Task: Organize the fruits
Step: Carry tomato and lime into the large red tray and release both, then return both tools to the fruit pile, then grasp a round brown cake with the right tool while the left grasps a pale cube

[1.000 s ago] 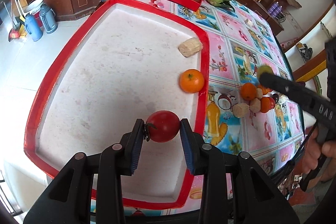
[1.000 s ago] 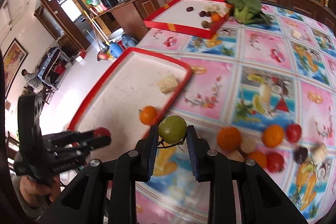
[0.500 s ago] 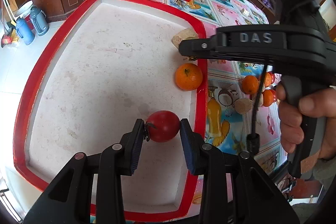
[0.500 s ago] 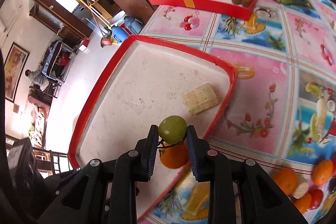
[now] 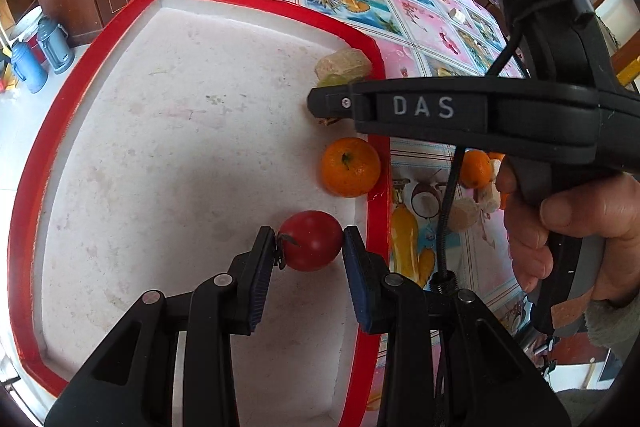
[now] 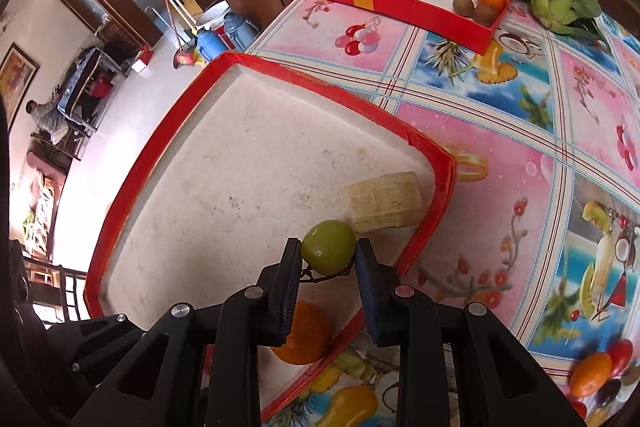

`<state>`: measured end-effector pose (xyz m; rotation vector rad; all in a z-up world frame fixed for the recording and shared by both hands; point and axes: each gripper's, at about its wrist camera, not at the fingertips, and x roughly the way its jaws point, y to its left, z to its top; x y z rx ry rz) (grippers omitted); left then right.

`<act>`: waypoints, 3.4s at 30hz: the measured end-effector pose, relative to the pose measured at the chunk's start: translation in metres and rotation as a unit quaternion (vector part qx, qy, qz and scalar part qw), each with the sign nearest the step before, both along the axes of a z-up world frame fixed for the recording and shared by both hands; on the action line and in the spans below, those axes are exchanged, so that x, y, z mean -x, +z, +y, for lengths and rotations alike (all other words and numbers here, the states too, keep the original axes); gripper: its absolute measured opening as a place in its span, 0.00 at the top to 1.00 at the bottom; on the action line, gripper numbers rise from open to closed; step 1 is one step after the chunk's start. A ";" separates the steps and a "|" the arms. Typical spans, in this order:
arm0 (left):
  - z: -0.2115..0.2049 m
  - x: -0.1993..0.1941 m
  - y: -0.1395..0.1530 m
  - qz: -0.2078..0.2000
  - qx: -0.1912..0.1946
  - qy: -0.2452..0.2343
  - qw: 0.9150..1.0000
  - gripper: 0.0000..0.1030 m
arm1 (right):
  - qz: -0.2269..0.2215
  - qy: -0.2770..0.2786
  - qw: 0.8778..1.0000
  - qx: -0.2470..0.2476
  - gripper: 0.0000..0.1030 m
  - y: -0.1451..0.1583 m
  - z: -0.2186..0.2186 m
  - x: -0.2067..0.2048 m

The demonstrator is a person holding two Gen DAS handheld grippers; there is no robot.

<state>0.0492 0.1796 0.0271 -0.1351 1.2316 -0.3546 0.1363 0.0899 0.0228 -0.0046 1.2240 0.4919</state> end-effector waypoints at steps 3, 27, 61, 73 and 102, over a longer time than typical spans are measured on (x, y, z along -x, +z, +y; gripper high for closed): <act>-0.001 0.002 -0.003 0.001 0.001 -0.005 1.000 0.69 | -0.002 0.008 1.000 0.005 0.72 -0.002 0.003 0.001; 0.021 0.026 0.016 -0.025 0.015 0.045 0.999 0.40 | -0.041 -0.071 0.992 -0.100 0.43 0.043 -0.080 0.069; -0.124 0.040 0.016 -0.031 -0.028 -0.115 0.993 0.40 | -0.039 -0.310 0.949 -0.055 0.43 0.030 -0.308 0.185; -0.135 0.022 0.008 -0.012 -0.030 -0.083 0.996 0.41 | -0.015 -0.359 0.931 -0.062 0.59 0.021 -0.346 0.144; -0.144 0.010 -0.007 0.013 -0.020 -0.105 0.994 0.74 | 0.032 -0.377 0.925 -0.035 0.67 -0.009 -0.337 0.096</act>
